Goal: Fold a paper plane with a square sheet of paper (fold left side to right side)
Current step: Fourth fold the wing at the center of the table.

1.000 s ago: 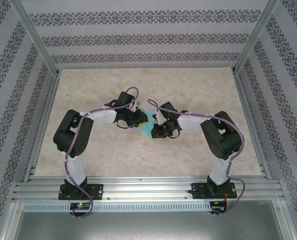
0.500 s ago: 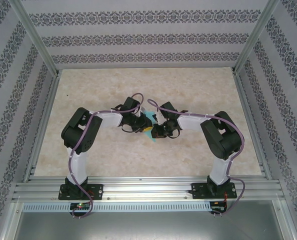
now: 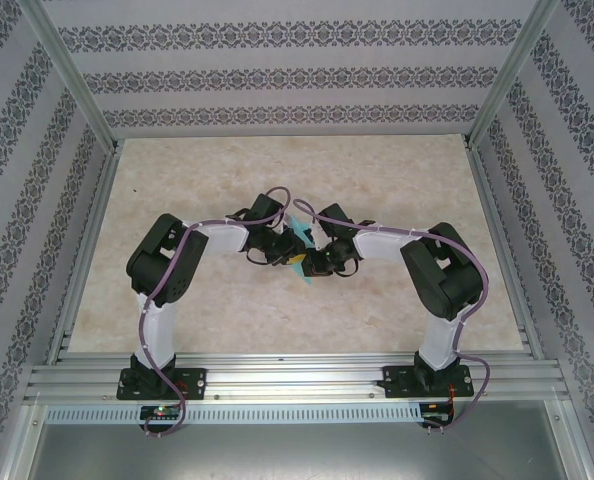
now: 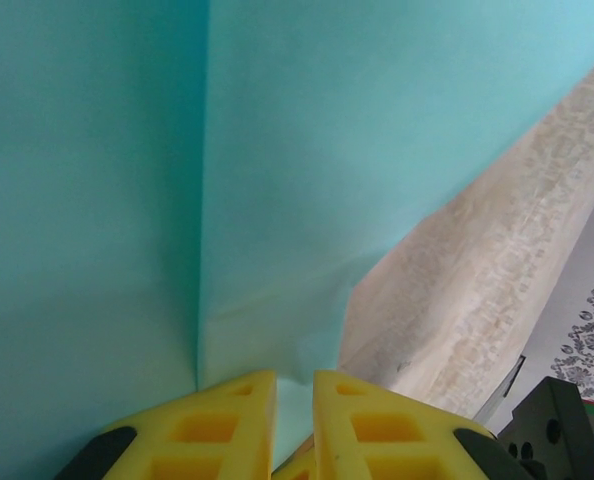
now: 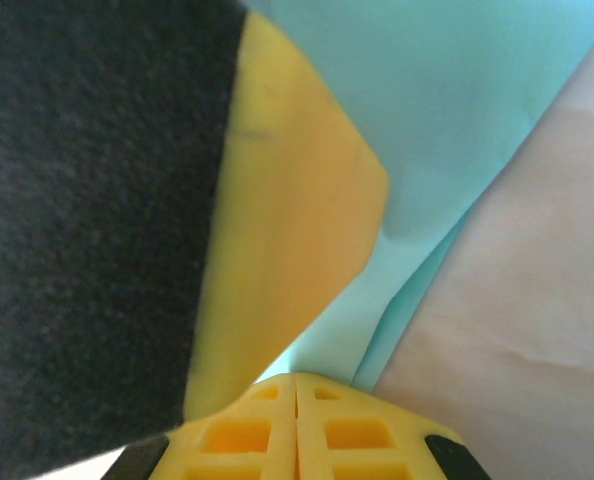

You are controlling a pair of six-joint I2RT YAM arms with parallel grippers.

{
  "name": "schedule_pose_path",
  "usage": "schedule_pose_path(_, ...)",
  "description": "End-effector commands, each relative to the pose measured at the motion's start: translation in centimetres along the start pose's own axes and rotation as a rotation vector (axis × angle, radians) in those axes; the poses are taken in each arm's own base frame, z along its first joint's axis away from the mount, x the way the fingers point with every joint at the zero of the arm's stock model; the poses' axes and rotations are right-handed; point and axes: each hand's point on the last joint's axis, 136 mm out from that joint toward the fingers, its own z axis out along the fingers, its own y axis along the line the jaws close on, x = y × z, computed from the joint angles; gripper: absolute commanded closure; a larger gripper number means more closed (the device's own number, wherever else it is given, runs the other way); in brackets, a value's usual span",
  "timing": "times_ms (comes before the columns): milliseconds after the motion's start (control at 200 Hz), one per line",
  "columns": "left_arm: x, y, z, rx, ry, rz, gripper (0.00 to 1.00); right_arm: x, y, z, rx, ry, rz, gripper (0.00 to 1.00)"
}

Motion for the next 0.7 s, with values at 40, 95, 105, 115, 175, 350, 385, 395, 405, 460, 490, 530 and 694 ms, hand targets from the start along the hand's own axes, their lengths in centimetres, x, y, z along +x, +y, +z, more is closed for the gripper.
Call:
schedule_pose_path(40, -2.1, 4.8, 0.3, -0.167, -0.077, -0.018, 0.8, 6.4, -4.0, 2.1, 0.164, 0.207, 0.054, 0.92)
schedule_pose_path(95, -2.7, 5.0, 0.1, -0.174, -0.089, -0.016, 0.8, 6.5, -4.0, 2.1, 0.168, 0.211, 0.056, 0.92)
schedule_pose_path(105, -2.8, 5.1, 0.0, -0.176, -0.093, -0.015, 0.8, 6.5, -4.0, 2.1, 0.168, 0.21, 0.054, 0.92)
schedule_pose_path(115, -3.0, 5.1, -0.1, -0.181, -0.096, -0.014, 0.8, 6.6, -4.0, 2.1, 0.169, 0.212, 0.054, 0.92)
schedule_pose_path(175, -3.6, 5.3, -0.4, -0.208, -0.107, 0.0, 0.8, 6.8, -4.2, 2.0, 0.18, 0.216, 0.053, 0.92)
schedule_pose_path(350, -5.8, 5.2, -1.0, -0.262, -0.15, 0.04, 0.78, 7.1, -4.3, 2.1, 0.189, 0.224, 0.05, 0.92)
schedule_pose_path(385, -6.2, 5.2, -1.2, -0.276, -0.16, 0.044, 0.78, 7.2, -4.3, 2.2, 0.194, 0.225, 0.05, 0.92)
schedule_pose_path(395, -6.4, 5.2, -1.2, -0.279, -0.163, 0.045, 0.78, 7.2, -4.3, 2.2, 0.193, 0.225, 0.051, 0.92)
schedule_pose_path(405, -6.4, 5.2, -1.2, -0.282, -0.163, 0.046, 0.77, 7.3, -4.3, 2.2, 0.195, 0.227, 0.051, 0.92)
schedule_pose_path(460, -7.0, 5.2, -1.3, -0.296, -0.177, 0.053, 0.77, 7.3, -4.3, 2.2, 0.194, 0.227, 0.052, 0.92)
schedule_pose_path(490, -7.2, 5.3, -1.3, -0.302, -0.182, 0.053, 0.77, 7.3, -4.3, 2.2, 0.195, 0.225, 0.052, 0.92)
schedule_pose_path(530, -7.5, 5.3, -1.4, -0.305, -0.188, 0.055, 0.76, 7.5, -4.4, 2.3, 0.195, 0.229, 0.054, 0.92)
schedule_pose_path(694, -8.4, 4.8, -1.6, -0.287, -0.207, 0.055, 0.73, 7.7, -4.5, 2.4, 0.198, 0.234, 0.057, 0.92)
